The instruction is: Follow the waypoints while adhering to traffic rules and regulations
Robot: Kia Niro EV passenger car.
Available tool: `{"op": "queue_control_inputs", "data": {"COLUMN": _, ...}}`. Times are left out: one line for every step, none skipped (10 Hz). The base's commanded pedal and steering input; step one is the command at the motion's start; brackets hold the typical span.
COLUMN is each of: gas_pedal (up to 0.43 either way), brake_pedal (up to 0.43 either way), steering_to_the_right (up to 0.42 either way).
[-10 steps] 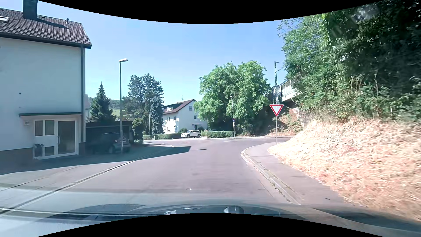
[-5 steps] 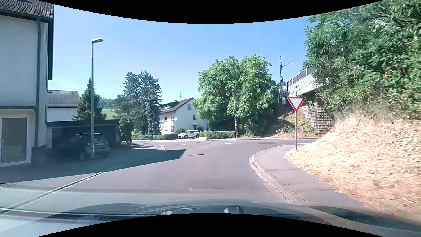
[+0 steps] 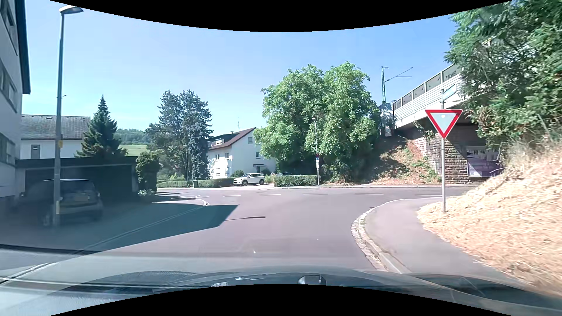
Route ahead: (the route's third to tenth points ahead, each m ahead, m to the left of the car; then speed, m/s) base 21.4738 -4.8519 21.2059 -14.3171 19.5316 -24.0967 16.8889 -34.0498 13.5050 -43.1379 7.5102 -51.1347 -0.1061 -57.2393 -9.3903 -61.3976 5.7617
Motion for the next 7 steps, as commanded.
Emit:
{"op": "queue_control_inputs", "data": {"gas_pedal": 0.000, "brake_pedal": 0.152, "steering_to_the_right": -0.002}}
{"op": "queue_control_inputs", "data": {"gas_pedal": 0.000, "brake_pedal": 0.165, "steering_to_the_right": -0.001}}
{"op": "queue_control_inputs", "data": {"gas_pedal": 0.000, "brake_pedal": 0.171, "steering_to_the_right": 0.003}}
{"op": "queue_control_inputs", "data": {"gas_pedal": 0.000, "brake_pedal": 0.171, "steering_to_the_right": 0.006}}
{"op": "queue_control_inputs", "data": {"gas_pedal": 0.000, "brake_pedal": 0.177, "steering_to_the_right": 0.008}}
{"op": "queue_control_inputs", "data": {"gas_pedal": 0.000, "brake_pedal": 0.177, "steering_to_the_right": 0.011}}
{"op": "queue_control_inputs", "data": {"gas_pedal": 0.000, "brake_pedal": 0.177, "steering_to_the_right": 0.015}}
